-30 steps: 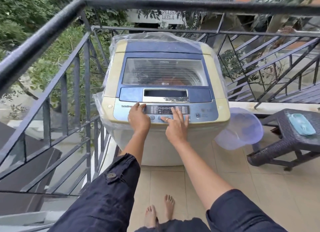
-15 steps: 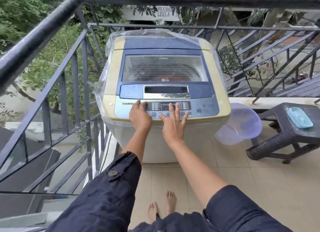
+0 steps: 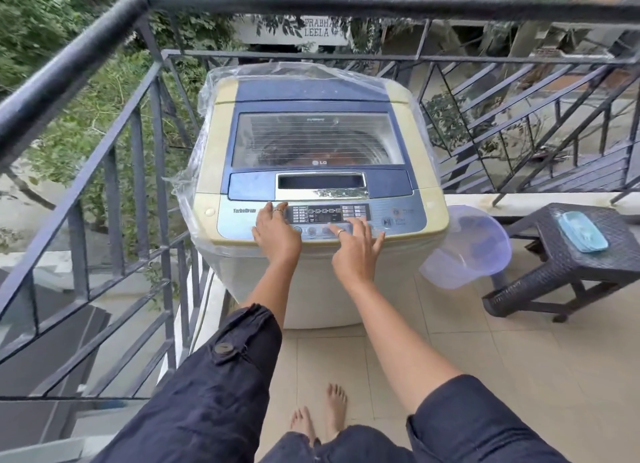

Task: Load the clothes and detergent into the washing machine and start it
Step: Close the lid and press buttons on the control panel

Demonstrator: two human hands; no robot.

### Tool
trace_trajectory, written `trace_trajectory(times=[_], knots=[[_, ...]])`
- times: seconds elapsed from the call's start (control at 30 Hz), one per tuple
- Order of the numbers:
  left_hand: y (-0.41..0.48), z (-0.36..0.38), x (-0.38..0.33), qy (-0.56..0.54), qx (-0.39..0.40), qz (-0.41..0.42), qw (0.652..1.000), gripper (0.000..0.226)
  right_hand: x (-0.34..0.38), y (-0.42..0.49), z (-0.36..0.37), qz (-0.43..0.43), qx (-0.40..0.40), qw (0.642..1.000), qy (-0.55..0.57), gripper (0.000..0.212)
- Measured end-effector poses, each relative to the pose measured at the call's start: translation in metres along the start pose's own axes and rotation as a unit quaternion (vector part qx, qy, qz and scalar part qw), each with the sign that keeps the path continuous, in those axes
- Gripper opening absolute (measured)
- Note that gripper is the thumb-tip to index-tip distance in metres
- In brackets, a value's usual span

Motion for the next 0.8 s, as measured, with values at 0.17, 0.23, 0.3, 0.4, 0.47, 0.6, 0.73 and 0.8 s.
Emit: trace_trajectory(times=[0.17,0.23,0.3,0.4,0.47,0.6,0.73,0.8], knots=[[-0.003,0.007,-0.012,-0.013,-0.006,0.013,1.000,0.047,-0.037,0.004,-0.018,0.065,-0.068,0.995,0.033,0.054],[-0.004,0.010,-0.016,-0.015,-0.007,0.017,1.000,0.050,-0.050,0.003,-0.023,0.089,-0.081,0.992,0.044,0.053],[-0.005,0.014,-0.021,-0.022,-0.005,0.024,0.999,0.050,-0.065,0.003,-0.027,0.113,-0.090,0.988,0.054,0.051],[-0.004,0.016,-0.024,-0.021,-0.008,0.026,0.999,0.049,-0.084,0.001,-0.034,0.148,-0.108,0.981,0.068,0.051],[-0.005,0.016,-0.025,-0.014,-0.014,0.024,1.000,0.048,-0.091,0.001,-0.037,0.160,-0.119,0.977,0.072,0.051],[-0.008,0.015,-0.026,0.001,-0.021,0.021,1.000,0.048,-0.095,0.006,-0.039,0.160,-0.112,0.978,0.072,0.053],[-0.009,0.011,-0.024,0.009,-0.023,0.013,1.000,0.052,-0.094,0.011,-0.039,0.150,-0.097,0.982,0.057,0.058],[-0.010,0.009,-0.022,0.008,-0.024,0.010,1.000,0.053,-0.092,0.012,-0.039,0.147,-0.094,0.983,0.056,0.058]])
Point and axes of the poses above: each hand's wrist, its own y-axis towards the middle knuckle, its own z-axis out of the palm, x = y × z, the point moved 7 cm from there along y, towards the middle knuckle, and after that the axes turned 9 degrees about x, right-handed, at the moved point
